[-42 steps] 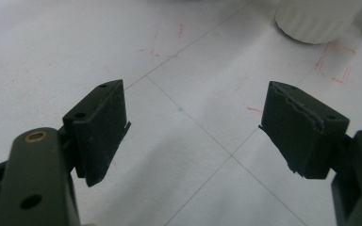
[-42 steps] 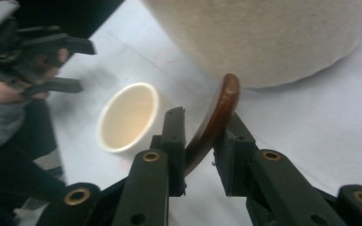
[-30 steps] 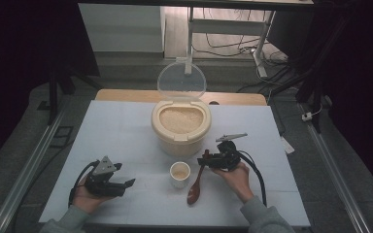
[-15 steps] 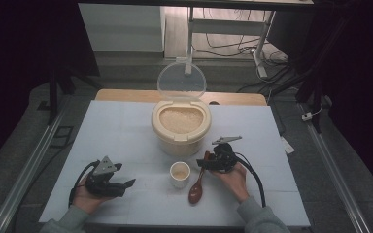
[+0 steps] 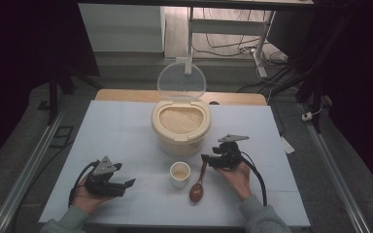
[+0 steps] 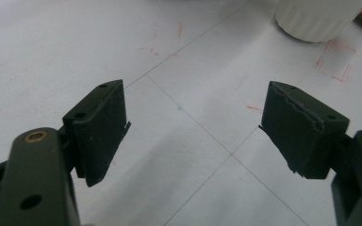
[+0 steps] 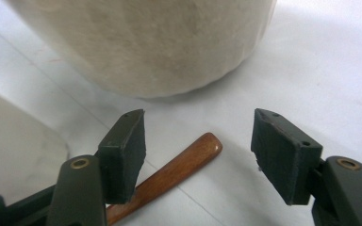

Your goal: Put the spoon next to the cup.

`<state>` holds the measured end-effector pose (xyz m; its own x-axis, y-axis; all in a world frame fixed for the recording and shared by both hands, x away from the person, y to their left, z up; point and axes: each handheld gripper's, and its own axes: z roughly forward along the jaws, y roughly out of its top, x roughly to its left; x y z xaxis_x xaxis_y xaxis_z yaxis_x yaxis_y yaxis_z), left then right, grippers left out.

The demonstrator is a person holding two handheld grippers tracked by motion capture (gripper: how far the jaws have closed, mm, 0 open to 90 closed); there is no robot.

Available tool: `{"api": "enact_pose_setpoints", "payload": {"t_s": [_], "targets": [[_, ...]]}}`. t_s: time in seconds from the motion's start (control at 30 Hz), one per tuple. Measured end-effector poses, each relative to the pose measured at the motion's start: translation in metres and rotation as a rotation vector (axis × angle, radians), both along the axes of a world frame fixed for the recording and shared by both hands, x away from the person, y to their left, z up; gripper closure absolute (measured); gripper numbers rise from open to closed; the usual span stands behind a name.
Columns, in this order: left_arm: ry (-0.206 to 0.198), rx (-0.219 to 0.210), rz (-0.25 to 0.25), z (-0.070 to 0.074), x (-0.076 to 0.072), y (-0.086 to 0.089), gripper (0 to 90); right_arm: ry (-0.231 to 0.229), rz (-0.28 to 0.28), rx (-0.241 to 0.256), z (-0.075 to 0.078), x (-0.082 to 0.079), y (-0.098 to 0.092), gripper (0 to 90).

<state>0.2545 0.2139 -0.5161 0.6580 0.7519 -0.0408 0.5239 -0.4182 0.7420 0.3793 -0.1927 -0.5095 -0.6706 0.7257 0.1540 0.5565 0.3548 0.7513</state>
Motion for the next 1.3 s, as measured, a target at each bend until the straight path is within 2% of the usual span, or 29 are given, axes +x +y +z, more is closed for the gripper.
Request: {"api": "enact_pose_setpoints", "payload": {"t_s": [0.13,0.23,0.4,0.6,0.77,0.93,1.13,1.3], "targets": [[-0.002,-0.002,0.002,0.000,0.000,0.000,22.5,-0.056,0.039,-0.009,0.008,-0.013,-0.011,39.3],[0.001,-0.002,0.003,0.000,-0.001,0.000,22.5,-0.081,0.057,-0.005,0.012,-0.023,-0.023,39.4],[0.006,-0.008,0.007,0.000,-0.001,0.000,22.3,-0.132,0.067,-0.021,0.017,-0.040,-0.048,39.4],[0.013,-0.022,0.011,0.000,-0.003,0.001,22.2,-0.166,0.077,-0.027,0.018,-0.058,-0.076,38.8],[0.021,-0.026,0.011,-0.001,-0.004,0.001,22.1,-0.175,0.083,-0.020,0.018,-0.069,-0.096,39.1],[0.028,-0.028,0.011,-0.003,-0.008,0.004,22.0,-0.166,0.067,-0.004,0.015,-0.072,-0.110,39.5],[0.026,-0.032,0.020,-0.003,-0.009,0.008,22.0,-0.174,0.078,0.000,0.014,-0.073,-0.110,39.7],[0.022,-0.029,0.018,-0.003,-0.009,0.008,22.0,-0.181,0.084,-0.018,0.014,-0.074,-0.111,39.8]]}}
